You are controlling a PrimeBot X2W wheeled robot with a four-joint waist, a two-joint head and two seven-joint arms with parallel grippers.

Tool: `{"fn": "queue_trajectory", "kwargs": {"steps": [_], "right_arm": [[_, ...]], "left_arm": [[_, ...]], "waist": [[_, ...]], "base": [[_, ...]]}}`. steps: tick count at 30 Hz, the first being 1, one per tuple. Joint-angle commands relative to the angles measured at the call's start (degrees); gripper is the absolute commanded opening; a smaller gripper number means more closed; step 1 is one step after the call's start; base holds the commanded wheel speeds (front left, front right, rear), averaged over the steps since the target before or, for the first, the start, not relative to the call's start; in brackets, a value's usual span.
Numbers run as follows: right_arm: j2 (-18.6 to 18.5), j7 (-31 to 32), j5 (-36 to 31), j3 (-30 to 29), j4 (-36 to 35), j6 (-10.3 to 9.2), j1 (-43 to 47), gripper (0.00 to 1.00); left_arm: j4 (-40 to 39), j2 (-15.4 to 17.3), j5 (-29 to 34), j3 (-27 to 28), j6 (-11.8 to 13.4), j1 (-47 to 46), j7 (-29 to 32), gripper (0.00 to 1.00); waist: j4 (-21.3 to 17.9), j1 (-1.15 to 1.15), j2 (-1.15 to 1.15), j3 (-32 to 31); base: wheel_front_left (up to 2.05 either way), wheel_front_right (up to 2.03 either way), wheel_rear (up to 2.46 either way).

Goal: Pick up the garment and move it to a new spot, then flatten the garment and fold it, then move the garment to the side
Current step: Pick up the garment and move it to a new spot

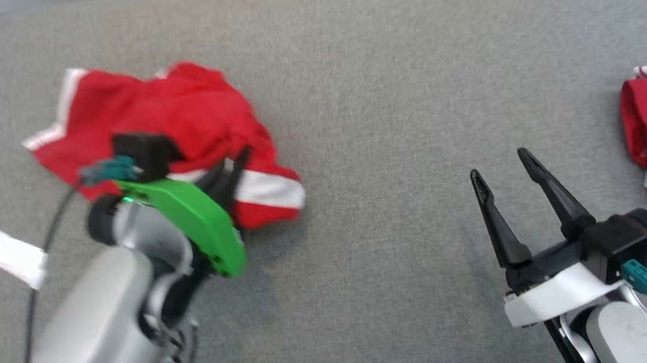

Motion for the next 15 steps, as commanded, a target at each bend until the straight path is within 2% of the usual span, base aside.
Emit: {"fn": "queue_trajectory", "kwargs": {"steps": [1, 8, 11, 15], "right_arm": [[0.2, -0.1, 0.2, -0.3, 0.1, -0.09, 1.5, 1.0], [1.1, -0.1, 0.5, -1.7, 0.4, -0.09, 3.0, 1.0], [1.5, -0.1, 0.6, -1.7, 0.5, -0.09, 2.6, 1.0], [1.8, -0.1, 0.6, -1.6, 0.6, -0.09, 1.9, 1.0]], "left_arm": [[-3.4, -0.8, 0.4, -1.2, 1.2, 2.5, 0.7, 0.0], [-12.8, -7.0, 2.1, -8.6, 4.4, 6.6, 3.8, 0.0], [-13.4, -10.3, 2.5, -10.8, 4.8, 6.4, 4.2, 0.0], [-12.3, -12.6, 2.6, -11.1, 5.1, 4.6, 3.8, 0.0]], "waist": [[-3.1, 0.0, 0.0, -6.1], [-7.1, 0.0, 0.0, -7.7], [-9.1, 0.0, 0.0, -7.6], [-10.9, 0.0, 0.0, -6.9]], "base": [[0.0, 0.0, 0.0], [0.0, 0.0, 0.0], [0.0, 0.0, 0.0], [0.0, 0.0, 0.0]]}}
